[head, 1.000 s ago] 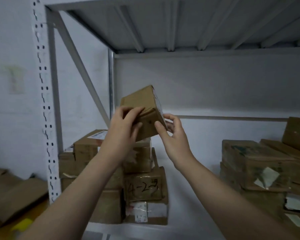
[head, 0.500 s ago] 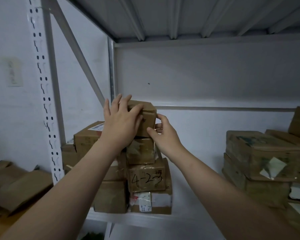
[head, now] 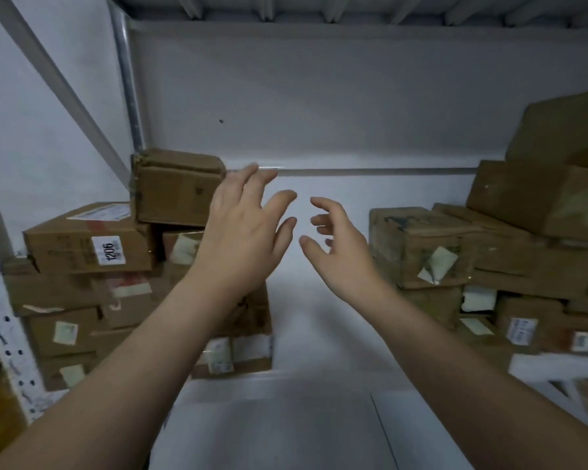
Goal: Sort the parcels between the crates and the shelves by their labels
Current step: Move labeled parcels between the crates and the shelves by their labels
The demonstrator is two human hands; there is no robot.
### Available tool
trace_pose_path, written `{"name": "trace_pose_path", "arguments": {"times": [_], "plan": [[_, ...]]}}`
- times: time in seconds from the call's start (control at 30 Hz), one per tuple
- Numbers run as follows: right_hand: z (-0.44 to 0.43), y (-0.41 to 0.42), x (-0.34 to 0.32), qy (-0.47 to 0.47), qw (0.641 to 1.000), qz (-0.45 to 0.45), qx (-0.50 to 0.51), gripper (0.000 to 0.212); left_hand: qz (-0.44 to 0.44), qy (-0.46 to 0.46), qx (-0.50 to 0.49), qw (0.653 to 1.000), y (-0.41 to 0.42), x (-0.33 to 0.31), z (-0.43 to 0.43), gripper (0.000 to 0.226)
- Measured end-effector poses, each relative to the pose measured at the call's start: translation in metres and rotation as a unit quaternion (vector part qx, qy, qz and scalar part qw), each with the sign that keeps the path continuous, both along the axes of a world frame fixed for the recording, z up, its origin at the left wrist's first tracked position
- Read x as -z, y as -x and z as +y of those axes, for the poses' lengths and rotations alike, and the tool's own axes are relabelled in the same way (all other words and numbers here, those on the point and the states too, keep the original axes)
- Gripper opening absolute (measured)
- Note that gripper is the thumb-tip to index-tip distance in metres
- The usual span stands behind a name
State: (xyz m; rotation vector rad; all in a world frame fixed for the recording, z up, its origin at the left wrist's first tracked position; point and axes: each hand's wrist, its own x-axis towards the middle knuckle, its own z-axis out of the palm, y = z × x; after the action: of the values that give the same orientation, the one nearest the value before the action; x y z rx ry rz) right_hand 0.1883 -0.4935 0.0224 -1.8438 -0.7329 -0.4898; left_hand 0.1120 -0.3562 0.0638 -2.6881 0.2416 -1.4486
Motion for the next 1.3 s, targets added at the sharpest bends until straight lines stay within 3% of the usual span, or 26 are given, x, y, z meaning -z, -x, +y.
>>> {"name": "trace_pose_path", "arguments": {"times": [0.23,0.4,0.53,0.73,0.87,1.0,1.07,1.17,1.3], "plan": [[-0.117,-0.007,0.004,0.116,0.963,-0.086,0.228,0.039,0.122,0.111,0.137,0.977,-0.044,0.036,-0.082,0.043],[-0.172,-0.036,-0.008,0.231,0.911,-0.046,0.338,0.051,0.22,0.199,0.181,0.938,-0.098,0.036,-0.137,0.047],[-0.193,-0.058,-0.007,0.277,0.897,-0.017,0.344,0.05,0.25,0.28,0.17,0.911,-0.128,0.042,-0.157,0.046],[-0.189,-0.059,0.014,0.191,0.947,-0.028,0.258,0.053,0.175,0.39,0.202,0.881,-0.134,0.061,-0.162,0.038],[-0.178,-0.05,0.023,0.147,0.956,-0.063,0.245,0.063,0.128,0.552,0.286,0.773,-0.126,0.065,-0.164,0.03],[-0.171,-0.04,0.033,0.106,0.959,-0.089,0.247,0.065,0.103,0.653,0.302,0.686,-0.116,0.075,-0.163,0.01],[-0.171,-0.038,0.037,0.087,0.961,-0.091,0.247,0.062,0.12,0.69,0.319,0.639,-0.113,0.08,-0.16,0.02],[-0.171,-0.036,0.04,0.069,0.965,-0.084,0.24,0.06,0.204,0.673,0.321,0.634,-0.109,0.086,-0.156,0.03],[-0.167,-0.034,0.037,0.051,0.969,-0.051,0.237,0.062,0.326,0.677,0.27,0.602,-0.106,0.086,-0.157,0.049]]}}
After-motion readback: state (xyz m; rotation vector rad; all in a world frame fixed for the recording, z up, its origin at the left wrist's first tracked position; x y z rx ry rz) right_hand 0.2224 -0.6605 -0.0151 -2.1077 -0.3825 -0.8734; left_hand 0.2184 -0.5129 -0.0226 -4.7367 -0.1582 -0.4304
